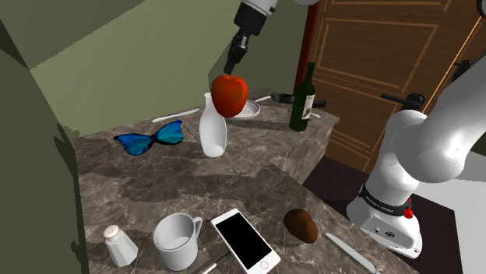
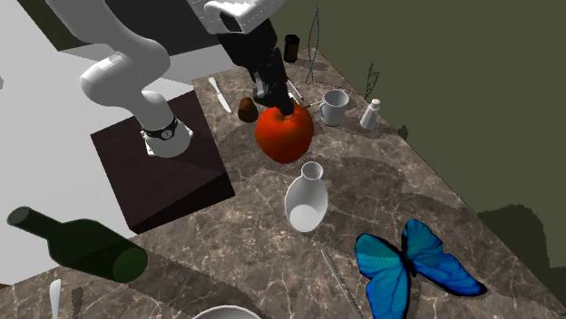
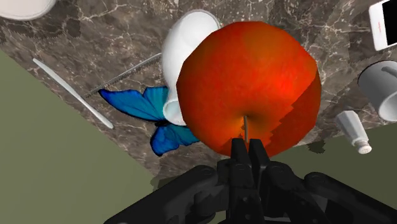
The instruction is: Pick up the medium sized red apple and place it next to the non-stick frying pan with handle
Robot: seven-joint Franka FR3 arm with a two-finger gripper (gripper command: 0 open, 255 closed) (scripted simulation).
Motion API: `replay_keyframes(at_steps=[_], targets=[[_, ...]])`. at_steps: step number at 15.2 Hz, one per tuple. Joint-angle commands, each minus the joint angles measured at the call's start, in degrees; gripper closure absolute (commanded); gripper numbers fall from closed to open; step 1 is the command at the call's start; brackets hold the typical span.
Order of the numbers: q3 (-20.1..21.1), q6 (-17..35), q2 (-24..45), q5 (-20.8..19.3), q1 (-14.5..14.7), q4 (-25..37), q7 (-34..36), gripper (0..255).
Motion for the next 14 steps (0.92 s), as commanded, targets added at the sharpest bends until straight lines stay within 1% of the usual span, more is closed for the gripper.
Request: replay_keyframes(at_steps=[1, 8, 11, 12, 14], targets=[[-2.1, -0.4, 2.8, 0.4, -0.6, 2.7, -2.8, 255], [-8.2, -3.3, 13.1, 3.1, -2.7, 13.8, -11.7, 255], [-10.4, -5.3, 18.2, 4.9, -4.0, 19.8, -15.3, 255], [-11.4, -6.3, 20.7, 5.8, -4.6, 22.8, -16.9, 255], [-11.3, -4.8, 20.6, 6.0, -4.7, 21.1, -17.3, 255]])
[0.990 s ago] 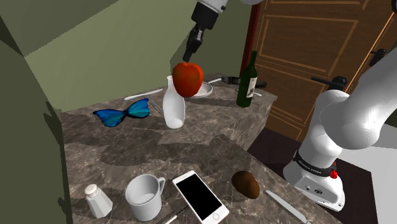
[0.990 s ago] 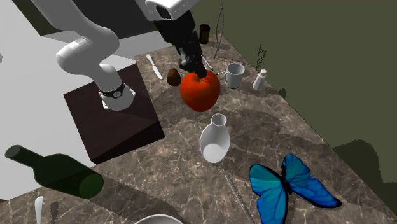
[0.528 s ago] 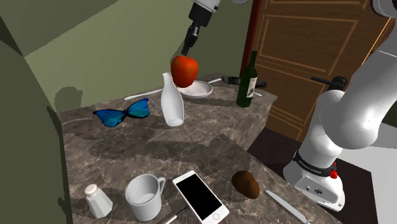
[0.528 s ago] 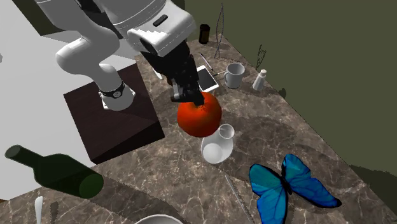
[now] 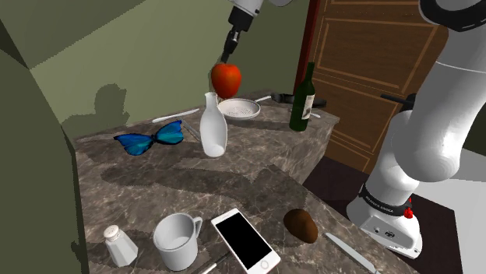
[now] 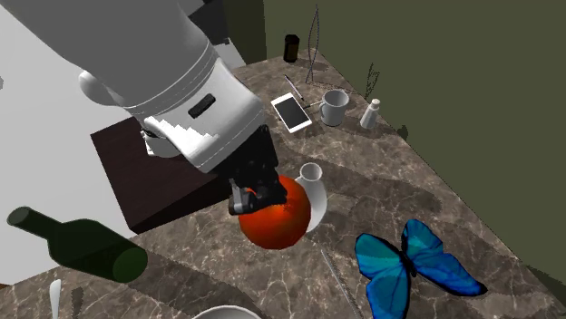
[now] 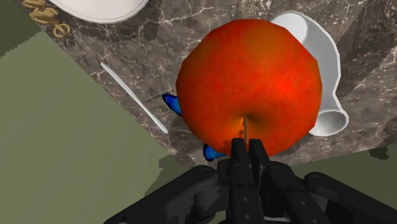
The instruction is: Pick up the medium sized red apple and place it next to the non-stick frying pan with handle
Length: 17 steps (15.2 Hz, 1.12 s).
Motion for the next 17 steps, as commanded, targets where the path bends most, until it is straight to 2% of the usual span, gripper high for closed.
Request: replay_keyframes(at_steps=[1, 17], targets=[[-0.1, 1.1, 0.6, 0.4, -0.1, -0.7, -0.8, 255], [0.1, 12.4, 1.6, 3.1, 0.2, -11.5, -5.0, 255]])
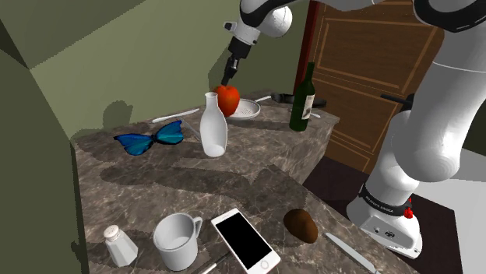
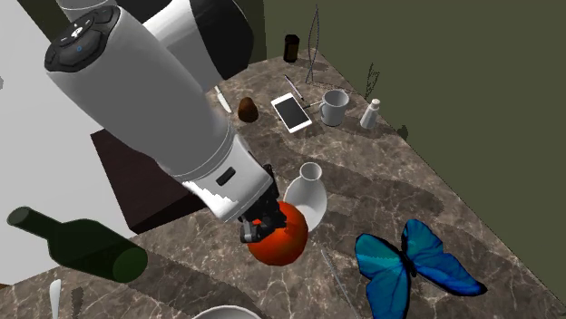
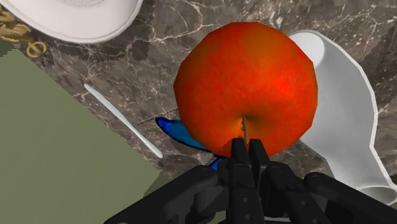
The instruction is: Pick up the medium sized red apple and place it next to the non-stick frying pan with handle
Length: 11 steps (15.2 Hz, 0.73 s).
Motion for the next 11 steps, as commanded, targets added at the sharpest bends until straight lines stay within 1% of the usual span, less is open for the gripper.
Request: replay_keyframes(at_steps=[1, 11], targets=[[0.0, 1.4, 0.3, 0.5, 0.0, -1.1, -0.6, 255], [0.3, 8.0, 2.7, 3.5, 0.2, -5.9, -4.2, 255]])
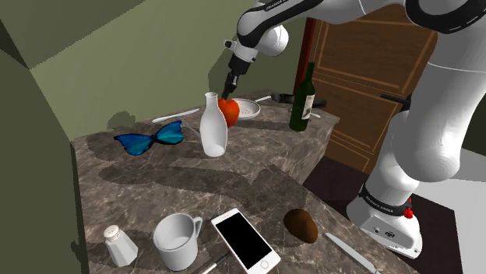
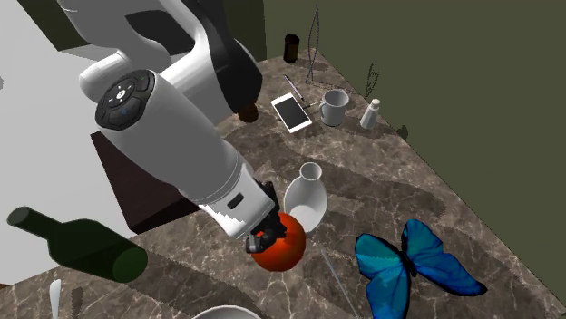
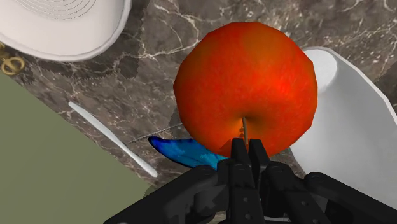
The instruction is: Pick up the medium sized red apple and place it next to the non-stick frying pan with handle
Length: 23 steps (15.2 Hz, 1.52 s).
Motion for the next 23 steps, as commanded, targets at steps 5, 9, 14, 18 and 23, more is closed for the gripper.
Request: replay_keyframes(at_steps=[5, 9, 14, 18, 23], targets=[[0.2, 3.8, 2.0, 2.4, 0.0, -2.2, -2.6, 255], [0.4, 5.4, 2.9, 3.5, 0.0, -3.1, -3.8, 255], [0.4, 5.4, 2.9, 3.5, 0.0, -3.1, -3.8, 255], [0.4, 5.4, 2.9, 3.5, -0.1, -3.1, -3.8, 0], [0.1, 4.1, 1.4, 2.5, -0.2, -3.1, -3.2, 0]])
